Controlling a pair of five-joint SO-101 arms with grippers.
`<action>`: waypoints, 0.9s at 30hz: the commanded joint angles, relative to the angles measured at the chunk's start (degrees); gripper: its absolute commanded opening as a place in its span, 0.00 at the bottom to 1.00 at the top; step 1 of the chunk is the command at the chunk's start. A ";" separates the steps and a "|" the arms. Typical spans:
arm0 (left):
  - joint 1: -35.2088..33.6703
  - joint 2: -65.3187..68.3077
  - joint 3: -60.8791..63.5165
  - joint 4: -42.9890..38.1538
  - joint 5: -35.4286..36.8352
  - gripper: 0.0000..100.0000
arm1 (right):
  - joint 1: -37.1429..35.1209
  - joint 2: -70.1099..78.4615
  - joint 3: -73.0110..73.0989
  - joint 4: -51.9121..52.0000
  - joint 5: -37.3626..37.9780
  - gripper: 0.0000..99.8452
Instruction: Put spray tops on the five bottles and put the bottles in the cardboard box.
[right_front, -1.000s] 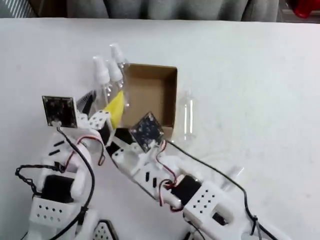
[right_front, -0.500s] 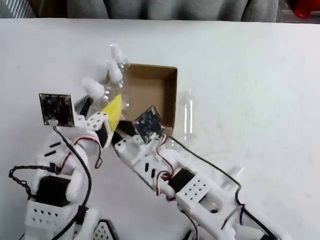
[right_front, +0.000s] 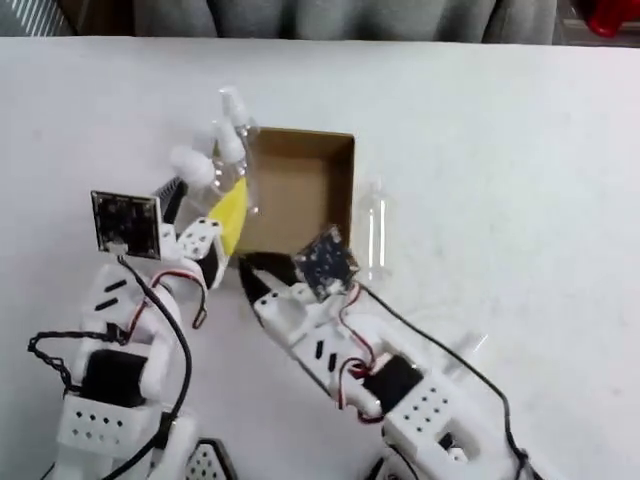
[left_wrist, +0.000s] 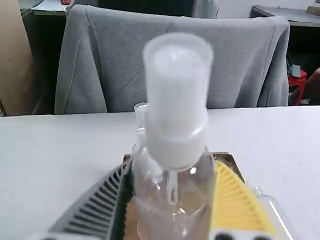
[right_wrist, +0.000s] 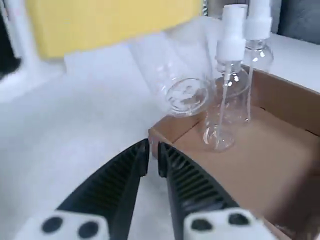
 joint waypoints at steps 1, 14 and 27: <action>-0.57 1.10 -0.18 -2.90 -0.88 0.02 | 3.82 -6.20 -0.62 4.18 0.70 0.01; -4.35 18.68 -1.85 -12.66 -0.88 0.02 | 8.22 -7.96 -1.23 6.02 0.70 0.01; -4.00 26.77 -1.85 -16.18 -0.97 0.02 | 8.22 -7.96 -1.23 6.02 0.70 0.01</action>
